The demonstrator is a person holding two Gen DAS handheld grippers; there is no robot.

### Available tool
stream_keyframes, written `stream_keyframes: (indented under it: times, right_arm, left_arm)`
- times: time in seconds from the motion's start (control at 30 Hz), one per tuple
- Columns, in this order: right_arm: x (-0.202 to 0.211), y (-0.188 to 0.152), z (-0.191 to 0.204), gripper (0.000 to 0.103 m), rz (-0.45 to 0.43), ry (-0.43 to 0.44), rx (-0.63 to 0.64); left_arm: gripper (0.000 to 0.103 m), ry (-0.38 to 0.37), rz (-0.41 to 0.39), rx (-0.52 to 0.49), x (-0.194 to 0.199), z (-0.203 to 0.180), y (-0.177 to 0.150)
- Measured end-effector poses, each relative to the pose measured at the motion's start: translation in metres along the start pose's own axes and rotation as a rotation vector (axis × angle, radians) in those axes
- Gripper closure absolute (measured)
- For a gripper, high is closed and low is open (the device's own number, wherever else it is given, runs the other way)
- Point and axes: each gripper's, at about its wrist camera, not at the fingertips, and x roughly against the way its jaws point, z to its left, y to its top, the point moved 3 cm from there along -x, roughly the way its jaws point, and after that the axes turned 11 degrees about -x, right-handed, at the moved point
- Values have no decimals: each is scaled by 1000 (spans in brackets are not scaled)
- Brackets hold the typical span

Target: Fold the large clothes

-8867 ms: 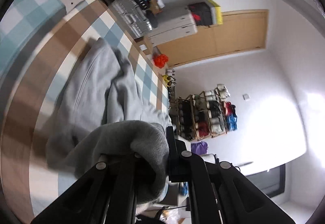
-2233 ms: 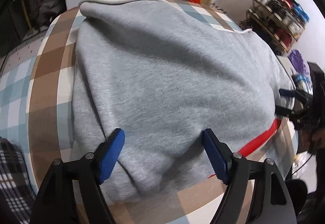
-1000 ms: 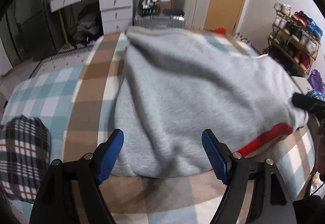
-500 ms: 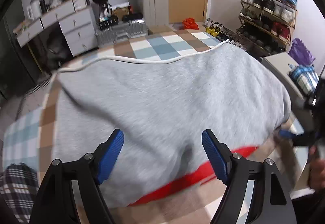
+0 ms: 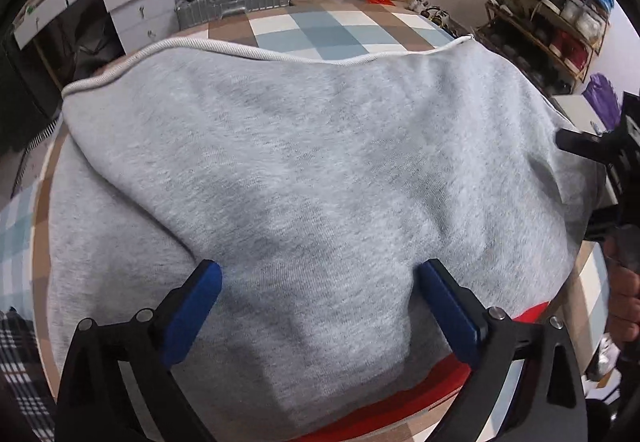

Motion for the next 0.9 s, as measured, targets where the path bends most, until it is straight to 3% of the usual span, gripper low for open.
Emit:
stream_keyframes:
  times: [0.1,0.13,0.2,0.27,0.43,0.53,0.63,0.7,0.77,0.83,0.9]
  right_arm:
    - [-5,-1,7,2,-35,-2,28]
    - [-2,-1,2,10,-52,2,17]
    - [6,-5,-10,63,-54,47,-14]
    - [17,-6,-17,72,-57,107,-8]
    - [36,-19,-17,76,-79,91,86]
    - [44,-19,-10,77,-70,110,92]
    - [49,-20,-1,77,-71,98,121]
    - [47,-20,5,77,-71,82,137]
    - [46,-21,6,77,-68,72,136]
    - [45,-22,7,77,-70,61,140]
    - [43,-22,10,77,-68,54,147]
  left_arm:
    - [5,-10,5,-4,-1,0,1]
    - [5,-12,6,-9,0,-1,-1]
    - [5,-21,5,-13,1,-1,-3]
    - [5,-26,5,-13,-1,-1,-1]
    - [5,-47,-27,34,23,3,-10]
    - [5,-13,-67,95,57,14,-40]
    - [5,42,-128,239,91,38,-89]
    - [5,39,-168,374,104,59,-123]
    - [5,-37,-207,579,106,85,-157]
    - [5,-205,-204,797,90,108,-183]
    - [5,-334,-203,900,72,118,-193]
